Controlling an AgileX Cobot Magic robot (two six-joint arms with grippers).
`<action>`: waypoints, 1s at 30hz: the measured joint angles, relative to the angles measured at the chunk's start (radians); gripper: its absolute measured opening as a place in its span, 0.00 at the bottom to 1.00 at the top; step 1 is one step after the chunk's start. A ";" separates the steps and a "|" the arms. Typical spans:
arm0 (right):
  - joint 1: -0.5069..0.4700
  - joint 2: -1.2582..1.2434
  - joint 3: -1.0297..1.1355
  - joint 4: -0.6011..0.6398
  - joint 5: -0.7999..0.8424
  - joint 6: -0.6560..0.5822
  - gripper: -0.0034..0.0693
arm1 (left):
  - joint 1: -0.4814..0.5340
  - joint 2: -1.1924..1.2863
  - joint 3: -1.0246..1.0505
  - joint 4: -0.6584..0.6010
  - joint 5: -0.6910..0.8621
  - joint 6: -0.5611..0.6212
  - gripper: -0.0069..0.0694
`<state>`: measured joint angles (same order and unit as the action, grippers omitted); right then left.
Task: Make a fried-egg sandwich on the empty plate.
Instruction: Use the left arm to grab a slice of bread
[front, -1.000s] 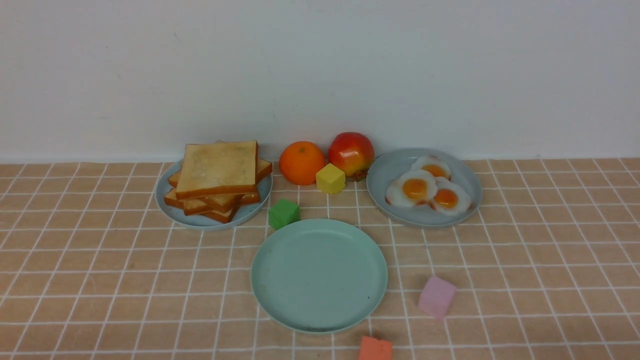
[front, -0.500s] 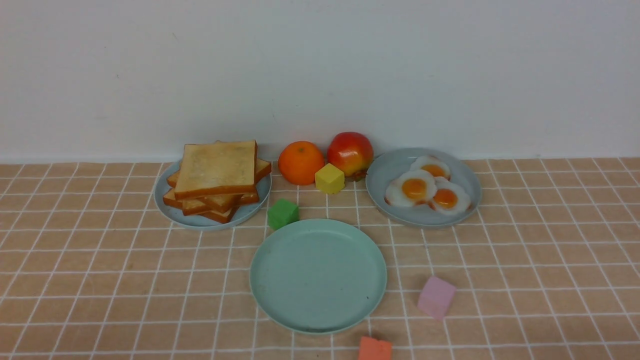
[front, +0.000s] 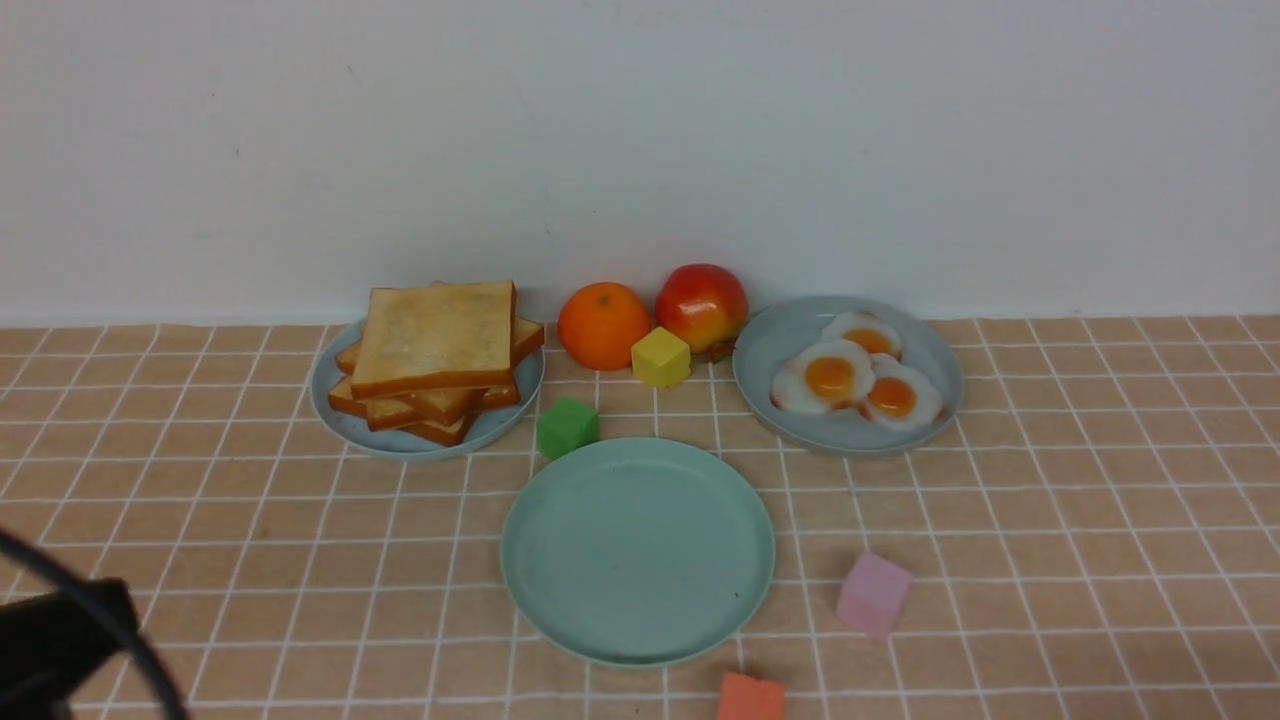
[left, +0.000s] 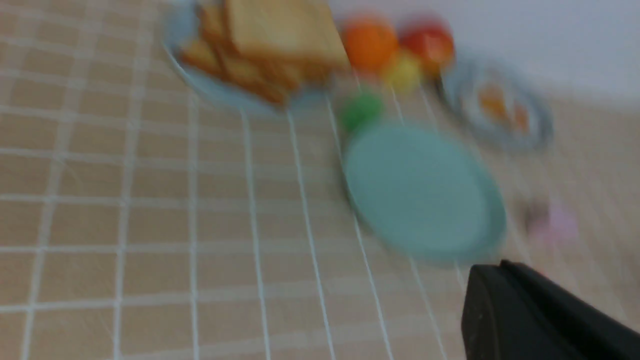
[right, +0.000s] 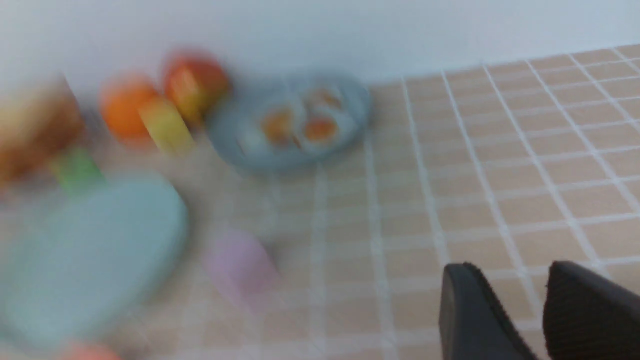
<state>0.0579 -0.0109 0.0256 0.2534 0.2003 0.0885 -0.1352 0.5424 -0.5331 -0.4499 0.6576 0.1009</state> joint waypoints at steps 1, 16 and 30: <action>0.000 0.000 0.000 0.039 -0.032 0.033 0.38 | -0.019 0.048 -0.041 0.002 0.046 0.032 0.07; 0.022 0.260 -0.556 0.175 0.563 -0.177 0.15 | -0.079 0.800 -0.490 0.123 0.093 0.359 0.07; 0.093 0.536 -0.925 0.141 0.939 -0.396 0.03 | -0.044 1.556 -1.396 0.314 0.447 0.714 0.07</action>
<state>0.1510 0.5254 -0.8994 0.3940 1.1392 -0.3071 -0.1794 2.0986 -1.9294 -0.1355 1.1044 0.8154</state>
